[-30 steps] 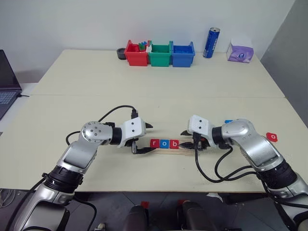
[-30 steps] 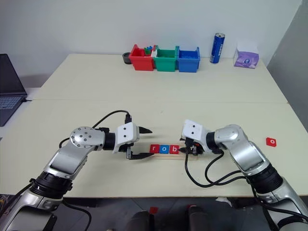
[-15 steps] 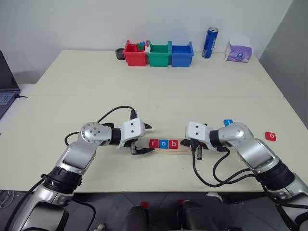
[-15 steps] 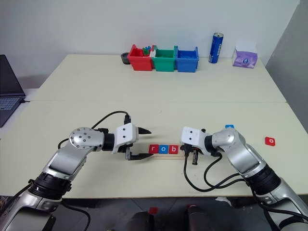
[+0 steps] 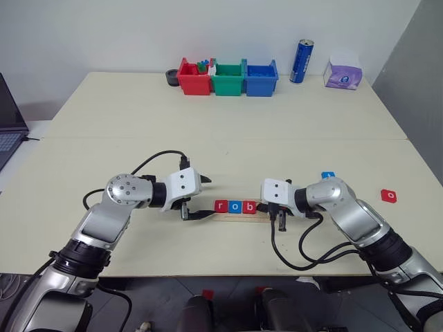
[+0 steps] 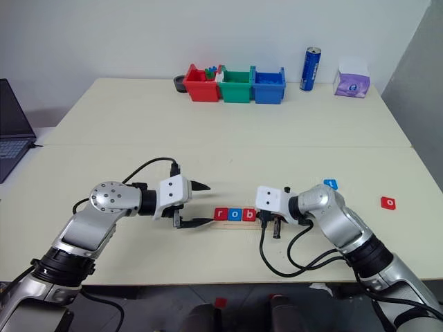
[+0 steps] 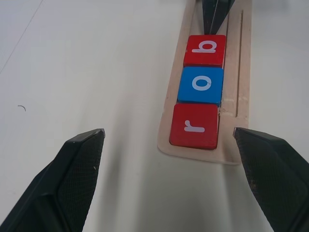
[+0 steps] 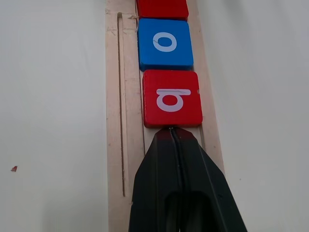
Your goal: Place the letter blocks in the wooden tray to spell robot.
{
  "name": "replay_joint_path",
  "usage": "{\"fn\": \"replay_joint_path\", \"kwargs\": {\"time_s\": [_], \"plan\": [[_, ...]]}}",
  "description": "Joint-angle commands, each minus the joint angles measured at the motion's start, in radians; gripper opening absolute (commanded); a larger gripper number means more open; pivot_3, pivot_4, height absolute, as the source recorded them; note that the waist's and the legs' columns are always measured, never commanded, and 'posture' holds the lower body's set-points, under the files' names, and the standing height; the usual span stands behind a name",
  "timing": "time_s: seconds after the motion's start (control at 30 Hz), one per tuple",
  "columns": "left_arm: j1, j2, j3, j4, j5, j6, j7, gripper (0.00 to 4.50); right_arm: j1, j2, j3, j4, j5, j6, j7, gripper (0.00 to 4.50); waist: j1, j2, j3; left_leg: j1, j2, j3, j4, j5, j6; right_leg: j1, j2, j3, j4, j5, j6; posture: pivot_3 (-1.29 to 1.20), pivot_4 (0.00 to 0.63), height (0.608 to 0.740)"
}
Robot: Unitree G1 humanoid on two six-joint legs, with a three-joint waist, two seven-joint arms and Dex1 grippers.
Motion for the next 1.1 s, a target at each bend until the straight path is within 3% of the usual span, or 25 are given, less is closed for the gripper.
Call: {"fn": "replay_joint_path", "kwargs": {"time_s": [0.03, 0.3, 0.53, 0.67, 0.83, 1.0, 1.1], "plan": [[0.002, 0.014, 0.036, -0.021, -0.006, -0.006, -0.001, 4.50, -0.032, 0.022, 0.005, -0.002, -0.011, -0.019, 0.005, 0.03, 0.000, 0.000, 0.000, 0.000, 0.000, 0.000, 0.000, 0.000, 0.000, 0.000, 0.000, 0.000, 0.000, 0.000, 0.000, 0.00, 0.150, 0.740], [-0.002, -0.006, 0.024, -0.023, -0.007, -0.003, 0.006, 4.50, -0.035, 0.025, -0.011, -0.014, -0.010, -0.008, 0.012, 0.03, 0.000, 0.000, 0.000, 0.000, 0.000, 0.000, 0.000, 0.000, 0.000, 0.000, 0.000, 0.000, 0.000, 0.000, 0.000, 0.00, 0.150, 0.740], [-0.014, -0.056, 0.031, -0.075, -0.049, 0.064, 0.023, 4.50, 0.015, -0.055, -0.185, -0.186, 0.097, 0.098, 0.007, 0.03, 0.003, 0.000, 0.000, -0.001, 0.000, 0.000, 0.000, 0.000, 0.000, 0.000, 0.000, 0.000, 0.000, 0.000, 0.000, 0.00, 0.150, 0.740], [-0.048, -0.128, -0.009, -0.155, -0.052, 0.159, 0.064, 4.50, 0.187, -0.019, -0.491, -0.323, 0.158, 0.245, -0.176, 0.90, 0.019, -0.001, 0.000, -0.002, 0.000, -0.001, 0.000, 0.000, 0.000, 0.000, -0.001, -0.001, -0.001, 0.000, 0.000, 0.00, 0.150, 0.740], [-0.091, -0.220, -0.031, -0.208, -0.077, 0.256, 0.102, 4.50, 0.381, 0.054, -0.657, -0.391, 0.074, 0.224, -0.428, 2.64, 0.023, -0.001, 0.000, -0.001, -0.001, 0.000, 0.000, 0.000, 0.000, 0.001, -0.001, 0.000, 0.000, 0.000, 0.000, 0.00, 0.150, 0.740], [-0.146, -0.270, -0.097, -0.212, -0.058, 0.285, 0.101, 4.50, 0.558, 0.243, -0.831, -0.437, 0.027, 0.189, -0.703, 4.45, 0.021, 0.000, -0.001, 0.000, 0.000, 0.000, -0.001, 0.000, 0.000, 0.001, 0.000, 0.001, 0.001, 0.000, 0.000, 0.00, 0.150, 0.740], [-0.190, -0.309, -0.129, -0.195, -0.043, 0.320, 0.124, 4.50, 0.602, 0.322, -0.916, -0.426, 0.043, 0.146, -0.802, 4.45, 0.018, 0.001, -0.001, 0.000, -0.001, 0.002, 0.000, 0.000, -0.001, 0.001, 0.000, 0.002, 0.001, 0.000, 0.000, 0.00, 0.150, 0.740]]}}
